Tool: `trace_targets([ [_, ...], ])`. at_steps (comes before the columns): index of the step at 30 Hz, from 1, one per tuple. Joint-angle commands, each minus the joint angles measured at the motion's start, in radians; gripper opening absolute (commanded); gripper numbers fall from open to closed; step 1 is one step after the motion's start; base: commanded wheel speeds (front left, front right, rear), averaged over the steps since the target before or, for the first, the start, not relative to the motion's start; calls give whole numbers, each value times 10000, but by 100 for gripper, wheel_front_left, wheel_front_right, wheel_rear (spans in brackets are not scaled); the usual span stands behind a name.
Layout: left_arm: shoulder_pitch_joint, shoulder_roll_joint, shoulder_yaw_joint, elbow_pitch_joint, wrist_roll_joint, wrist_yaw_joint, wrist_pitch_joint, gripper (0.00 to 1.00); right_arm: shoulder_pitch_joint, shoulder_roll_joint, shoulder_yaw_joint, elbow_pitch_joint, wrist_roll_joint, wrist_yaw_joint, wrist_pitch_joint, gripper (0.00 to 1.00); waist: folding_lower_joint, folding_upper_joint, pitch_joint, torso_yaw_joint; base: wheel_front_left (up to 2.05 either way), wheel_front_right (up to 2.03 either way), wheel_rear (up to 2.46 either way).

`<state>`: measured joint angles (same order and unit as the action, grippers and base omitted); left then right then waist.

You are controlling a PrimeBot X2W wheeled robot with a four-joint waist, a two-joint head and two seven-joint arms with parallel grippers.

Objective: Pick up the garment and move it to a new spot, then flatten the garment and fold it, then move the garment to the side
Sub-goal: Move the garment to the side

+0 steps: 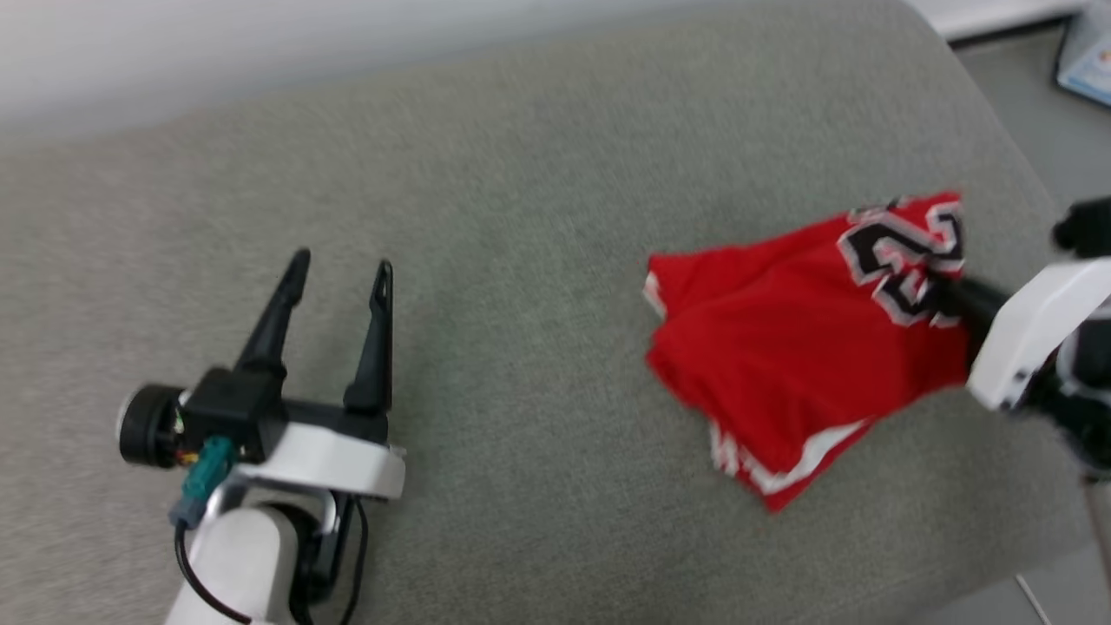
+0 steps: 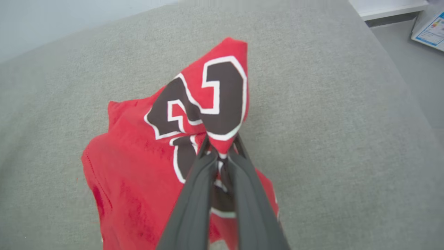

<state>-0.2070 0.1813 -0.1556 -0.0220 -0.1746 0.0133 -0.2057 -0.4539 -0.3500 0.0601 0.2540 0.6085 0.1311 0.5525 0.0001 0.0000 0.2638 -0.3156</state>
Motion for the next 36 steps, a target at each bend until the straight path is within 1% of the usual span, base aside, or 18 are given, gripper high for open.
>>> trace_targets([
  [1, -370, 170, -20, -227, 69, -87, 165, 100, -645, -225, -162, 267, -30, -9, -277, 0, -1, 0, 1348, -824, 0, 0, 0],
  [4, -783, 357, -5, -570, 164, -133, 414, 100, -1330, -593, -489, 824, 9, -9, -616, 0, -1, 0, 1919, -843, 0, 0, 0],
  [9, -1474, 647, -57, -1252, 410, -187, 838, 100, -2238, -1385, -1201, 1662, -90, -9, -1059, 0, -1, 0, 2941, -702, 0, 0, 0],
  [11, -1601, 696, -77, -1347, 437, -197, 897, 100, -2374, -1477, -1348, 1851, -104, -11, -1167, 0, -1, 0, 3097, -670, 0, 0, 0],
  [15, -2149, 806, -214, -1721, 578, -292, 1171, 100, -2867, -1950, -1816, 2380, -292, -9, -1670, 0, -1, 0, 3787, -484, 0, 0, 0],
  [18, -2486, 841, -328, -1890, 673, -337, 1272, 100, -3166, -2124, -1826, 2853, -396, -9, -2053, 0, -1, 0, 4134, -354, 0, 0, 0],
  [20, -2637, 836, -415, -1965, 734, -357, 1305, 100, -3358, -2090, -1755, 3183, -252, -11, -2309, 0, -1, 0, 4283, -278, 0, 0, 0],
  [24, -2729, 777, -540, -2016, 738, -353, 1298, 100, -3508, -2204, -1526, 3942, -476, -11, -2898, 0, -1, 0, 4333, -148, 0, 0, 0],
  [25, -2739, 753, -576, -2000, 725, -353, 1277, 100, -3546, -2228, -1479, 4133, -554, -9, -3090, 6, -1, 0, 4325, -101, 0, 0, 0],
  [26, -2736, 742, -596, -1963, 704, -353, 1252, 100, -3591, -2205, -1459, 4322, -595, -11, -3248, 34, -1, 0, 4292, -52, 0, 0, 0],
  [27, -2712, 730, -618, -1922, 675, -347, 1215, 100, -3643, -2246, -1461, 4523, -710, -11, -3451, 69, -1, 0, 4241, -11, 0, 0, 0],
  [28, -2678, 714, -641, -1886, 655, -336, 1206, 100, -3713, -2296, -1482, 4653, -786, -9, -3702, 100, -1, 0, 4182, 33, 0, 0, 0],
  [33, -2394, 529, -683, -1517, 477, -229, 877, 100, -3842, -2406, -1679, 5355, -1400, -11, -5115, 100, -1, 0, 3614, 282, 0, 0, 0],
  [36, -2082, 396, -664, -1212, 344, -99, 609, 100, -3737, -2459, -1716, 5536, -1839, -11, -5975, 100, -1, 0, 3086, 475, 0, 0, 0],
])
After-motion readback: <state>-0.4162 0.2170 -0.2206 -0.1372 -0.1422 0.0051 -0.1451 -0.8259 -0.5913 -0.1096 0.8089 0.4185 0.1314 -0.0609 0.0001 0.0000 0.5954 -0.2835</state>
